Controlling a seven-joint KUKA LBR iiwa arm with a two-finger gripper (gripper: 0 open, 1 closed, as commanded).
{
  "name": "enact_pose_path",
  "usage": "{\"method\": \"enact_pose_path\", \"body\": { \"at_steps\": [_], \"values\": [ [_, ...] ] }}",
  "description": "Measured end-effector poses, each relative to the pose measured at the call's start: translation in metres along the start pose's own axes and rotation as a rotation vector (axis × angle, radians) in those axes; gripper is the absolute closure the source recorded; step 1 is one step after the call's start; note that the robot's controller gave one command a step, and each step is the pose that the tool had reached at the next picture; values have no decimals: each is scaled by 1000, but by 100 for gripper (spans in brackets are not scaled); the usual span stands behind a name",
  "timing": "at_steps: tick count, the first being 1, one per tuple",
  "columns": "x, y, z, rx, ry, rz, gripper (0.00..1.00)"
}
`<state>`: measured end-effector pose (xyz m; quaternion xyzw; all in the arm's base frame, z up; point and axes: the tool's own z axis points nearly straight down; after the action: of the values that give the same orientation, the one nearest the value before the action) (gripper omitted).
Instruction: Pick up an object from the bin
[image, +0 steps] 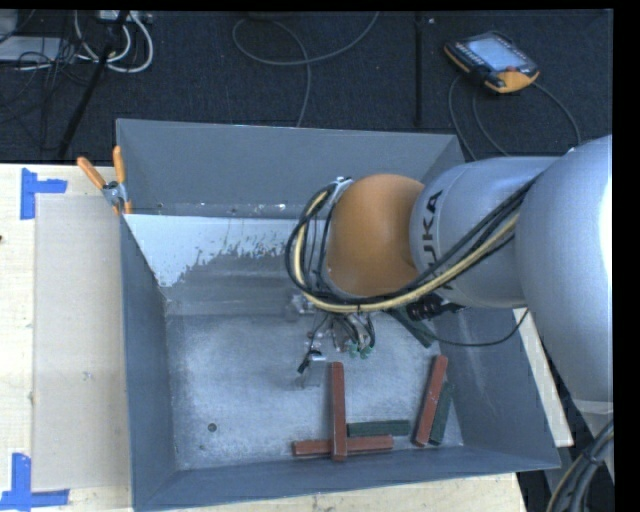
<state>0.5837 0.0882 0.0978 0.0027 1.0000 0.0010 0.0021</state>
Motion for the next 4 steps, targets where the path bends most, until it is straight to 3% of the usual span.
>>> {"method": "enact_pose_path", "body": {
  "at_steps": [1,2,3,4],
  "values": [
    [13,-19,26,6,10,9,0],
    [45,-40,25,0,5,-60,0],
    [75,-69,23,1,5,-285,0],
    [71,-105,11,0,5,-378,0]
  ]
}}
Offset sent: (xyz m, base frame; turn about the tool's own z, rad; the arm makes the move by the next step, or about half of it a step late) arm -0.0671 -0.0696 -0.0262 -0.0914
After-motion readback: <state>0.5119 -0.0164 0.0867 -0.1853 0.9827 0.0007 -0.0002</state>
